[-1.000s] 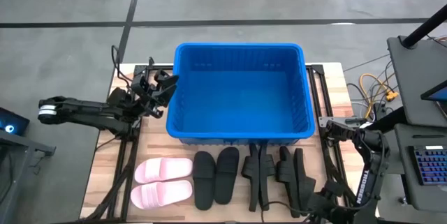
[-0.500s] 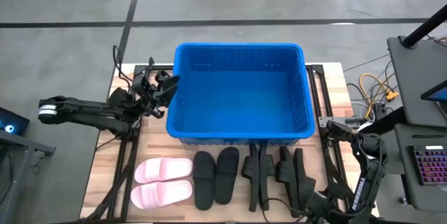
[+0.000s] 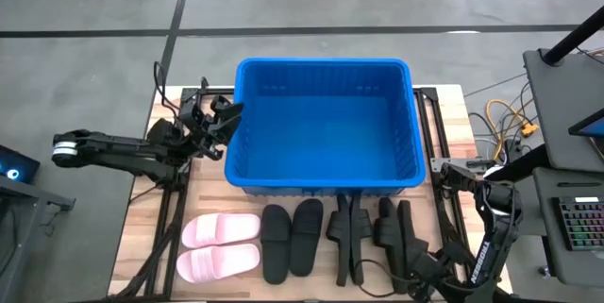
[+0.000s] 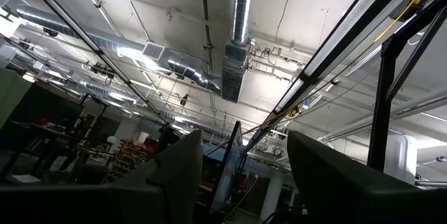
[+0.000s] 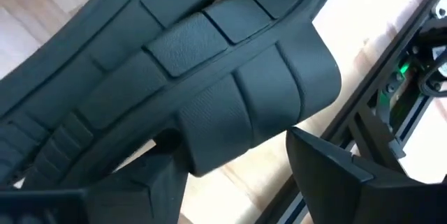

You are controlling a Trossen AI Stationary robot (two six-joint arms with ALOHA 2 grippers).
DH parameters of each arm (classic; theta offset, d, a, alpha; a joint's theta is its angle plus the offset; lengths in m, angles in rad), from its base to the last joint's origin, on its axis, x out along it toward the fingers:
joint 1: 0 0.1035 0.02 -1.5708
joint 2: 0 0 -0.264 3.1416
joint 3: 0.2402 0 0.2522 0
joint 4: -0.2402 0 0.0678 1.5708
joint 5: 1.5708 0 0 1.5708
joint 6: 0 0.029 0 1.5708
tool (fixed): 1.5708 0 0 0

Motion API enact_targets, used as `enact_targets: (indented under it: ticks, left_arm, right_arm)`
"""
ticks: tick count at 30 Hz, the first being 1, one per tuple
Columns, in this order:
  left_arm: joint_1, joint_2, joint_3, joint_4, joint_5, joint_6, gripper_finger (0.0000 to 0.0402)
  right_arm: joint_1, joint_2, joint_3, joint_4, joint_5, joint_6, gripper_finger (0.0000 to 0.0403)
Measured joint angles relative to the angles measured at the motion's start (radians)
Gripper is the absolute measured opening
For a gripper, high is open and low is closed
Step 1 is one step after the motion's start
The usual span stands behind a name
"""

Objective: Pick and place slides into bin
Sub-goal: Put the black slide into the blue organizer bin

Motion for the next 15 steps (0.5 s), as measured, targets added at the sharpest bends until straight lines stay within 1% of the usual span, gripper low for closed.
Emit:
enact_targets:
  ticks: [3, 6, 10, 13, 15]
  left_arm:
    - [0.000, 0.001, 0.000, -0.001, 0.000, 0.000, 0.0195]
    - [0.000, 0.001, 0.000, -0.001, 0.000, 0.000, 0.0195]
    - [0.000, 0.002, 0.000, -0.001, 0.000, 0.000, 0.0195]
    - [0.000, 0.002, 0.000, -0.001, 0.000, 0.000, 0.0195]
    - [0.000, 0.002, 0.000, -0.001, 0.000, 0.000, 0.0195]
  right_arm:
    - [0.000, 0.000, 0.000, 0.000, -0.005, 0.012, 0.0210]
    - [-0.001, 0.000, 0.001, -0.001, -0.026, 0.013, 0.0178]
    - [0.000, -0.001, 0.002, -0.003, -0.060, 0.013, 0.0109]
    - [0.000, -0.004, 0.005, -0.005, -0.062, 0.013, 0.0052]
    - [0.000, -0.008, 0.009, -0.008, -0.062, 0.012, 0.0024]
